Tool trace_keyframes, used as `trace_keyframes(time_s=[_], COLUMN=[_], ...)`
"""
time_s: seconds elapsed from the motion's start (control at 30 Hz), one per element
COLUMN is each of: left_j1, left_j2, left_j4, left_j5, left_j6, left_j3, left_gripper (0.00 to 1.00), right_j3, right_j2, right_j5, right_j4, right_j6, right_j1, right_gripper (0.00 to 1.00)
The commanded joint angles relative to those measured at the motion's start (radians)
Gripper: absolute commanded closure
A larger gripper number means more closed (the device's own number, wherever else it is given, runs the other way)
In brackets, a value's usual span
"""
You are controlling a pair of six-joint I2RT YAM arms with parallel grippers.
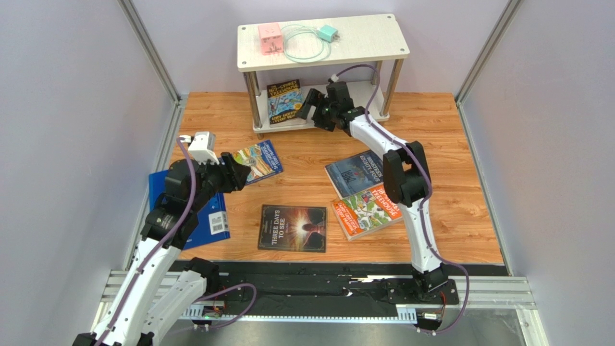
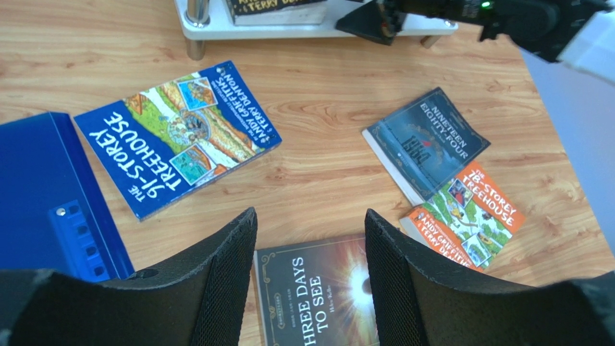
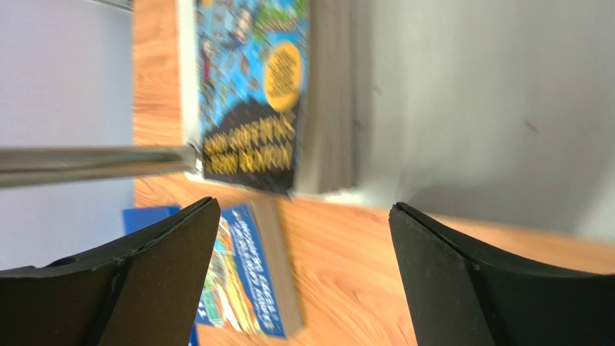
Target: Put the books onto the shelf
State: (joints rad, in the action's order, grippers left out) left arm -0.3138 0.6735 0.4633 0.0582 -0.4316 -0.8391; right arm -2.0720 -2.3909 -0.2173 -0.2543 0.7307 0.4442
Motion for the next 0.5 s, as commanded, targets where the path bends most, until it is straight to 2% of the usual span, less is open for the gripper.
trace_keyframes(time_s=[0.0, 0.1, 0.17, 0.23, 0.3, 0.33, 0.43, 0.47], left_j1=[-0.002, -0.004, -0.004, -0.004, -0.007, -0.01, -0.036, -0.053], left_j2=[0.049, 0.121, 0.171, 0.263, 0.349, 0.374, 0.458, 0.474], left_j4=[-0.055, -0.066, -0.046, -0.023, -0.017, -0.02, -0.048, -0.054], left_j5=[0.028, 0.042, 0.042, 0.054, 0.087, 0.097, 0.127, 0.132], left_j6=[-0.013, -0.024, -0.022, -0.032, -0.036, -0.05, -0.064, -0.064], left_j3=[0.034, 0.061, 0.063, 0.06, 0.057, 0.058, 0.069, 0.069], left_gripper=[0.38, 0.38, 0.38, 0.39, 0.44, 0.46, 0.64, 0.73], right_j3=[0.18, 0.338, 0.404, 0.542, 0.63, 0.711, 0.818, 0.84], right_j2=[0.163, 0.268, 0.34, 0.427, 0.49, 0.516, 0.628, 0.672], right_j5=[0.058, 0.033, 0.029, 0.018, 0.027, 0.033, 0.079, 0.096], right_j4=[-0.088, -0.086, -0.149, -0.167, -0.169, -0.175, -0.219, -0.238], right_j6=[-0.097, -0.125, -0.166, -0.194, -0.209, -0.218, -0.224, -0.212], right_j1=[-0.006, -0.002, 0.001, 0.002, 0.002, 0.002, -0.002, -0.005], right_gripper=[0.05, 0.05, 0.05, 0.05, 0.05, 0.05, 0.04, 0.04])
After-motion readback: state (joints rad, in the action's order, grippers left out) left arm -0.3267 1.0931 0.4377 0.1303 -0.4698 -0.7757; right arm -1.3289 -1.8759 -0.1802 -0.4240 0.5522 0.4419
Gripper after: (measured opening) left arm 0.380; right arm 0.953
